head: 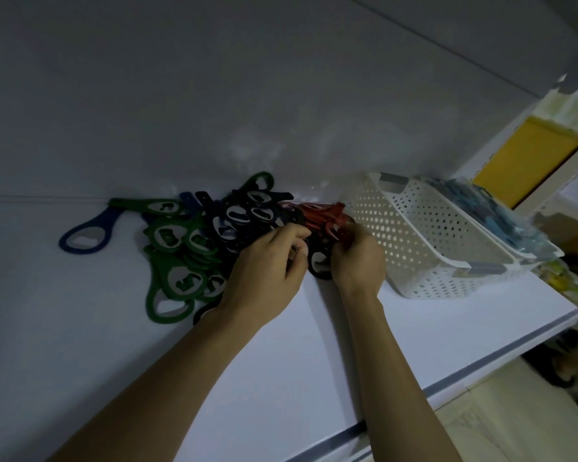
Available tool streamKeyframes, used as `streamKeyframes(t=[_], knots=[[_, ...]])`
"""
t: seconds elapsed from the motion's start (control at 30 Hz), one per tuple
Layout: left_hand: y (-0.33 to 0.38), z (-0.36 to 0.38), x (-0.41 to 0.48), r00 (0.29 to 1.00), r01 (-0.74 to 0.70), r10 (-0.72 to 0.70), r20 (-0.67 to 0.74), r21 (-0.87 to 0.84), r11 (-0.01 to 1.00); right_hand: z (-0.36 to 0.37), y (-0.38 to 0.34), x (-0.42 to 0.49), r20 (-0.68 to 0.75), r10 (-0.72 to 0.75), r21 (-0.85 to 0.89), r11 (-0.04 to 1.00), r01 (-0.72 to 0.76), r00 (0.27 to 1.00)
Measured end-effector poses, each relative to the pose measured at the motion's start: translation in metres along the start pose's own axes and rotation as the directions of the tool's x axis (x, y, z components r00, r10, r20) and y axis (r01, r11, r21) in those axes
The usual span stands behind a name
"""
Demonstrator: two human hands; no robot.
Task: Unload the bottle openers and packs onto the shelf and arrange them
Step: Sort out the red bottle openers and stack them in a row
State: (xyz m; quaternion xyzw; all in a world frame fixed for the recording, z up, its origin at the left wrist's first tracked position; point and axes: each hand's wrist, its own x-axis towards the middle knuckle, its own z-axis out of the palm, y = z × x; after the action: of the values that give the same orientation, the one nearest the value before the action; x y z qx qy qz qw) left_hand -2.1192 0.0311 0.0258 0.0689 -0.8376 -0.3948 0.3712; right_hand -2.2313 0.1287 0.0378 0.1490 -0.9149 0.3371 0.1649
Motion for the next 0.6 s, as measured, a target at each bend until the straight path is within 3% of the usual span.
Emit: streamKeyframes(t=[0.1,0.17,0.23,0.33,0.43,0.53,0.6], knots=[[0.000,0.000,0.000,1.000,0.016,-0.017,-0.011,-0.017,1.000,-0.005,-0.012,-0.005,-0.027,0.038,0.434,0.901,-0.023,0.999],[0.002,-0.001,0.001,0.999,0.035,-0.035,-0.004,-0.035,0.999,-0.008,-0.023,-0.009,0.123,0.073,0.727,0.673,-0.140,0.990],[0.004,-0.002,0.000,0.999,0.039,-0.038,0.031,-0.029,0.999,-0.008,-0.031,-0.013,0.306,0.017,0.860,0.423,-0.284,0.952],[0.005,-0.003,0.000,0.999,-0.012,0.011,0.031,0.055,0.998,-0.008,-0.035,-0.015,0.393,-0.092,0.898,0.254,-0.360,0.915],[0.004,-0.003,0.001,1.000,0.013,-0.012,-0.016,0.068,0.998,-0.006,-0.036,-0.015,0.375,-0.123,0.885,0.344,-0.315,0.919],[0.002,-0.004,0.002,0.993,0.083,-0.085,-0.078,-0.020,0.996,-0.001,-0.027,-0.012,0.180,-0.037,0.694,0.713,-0.100,0.983],[0.001,-0.004,0.002,0.990,0.092,-0.097,-0.098,-0.054,0.994,0.000,-0.013,-0.005,0.031,-0.015,0.337,0.942,0.004,0.999]])
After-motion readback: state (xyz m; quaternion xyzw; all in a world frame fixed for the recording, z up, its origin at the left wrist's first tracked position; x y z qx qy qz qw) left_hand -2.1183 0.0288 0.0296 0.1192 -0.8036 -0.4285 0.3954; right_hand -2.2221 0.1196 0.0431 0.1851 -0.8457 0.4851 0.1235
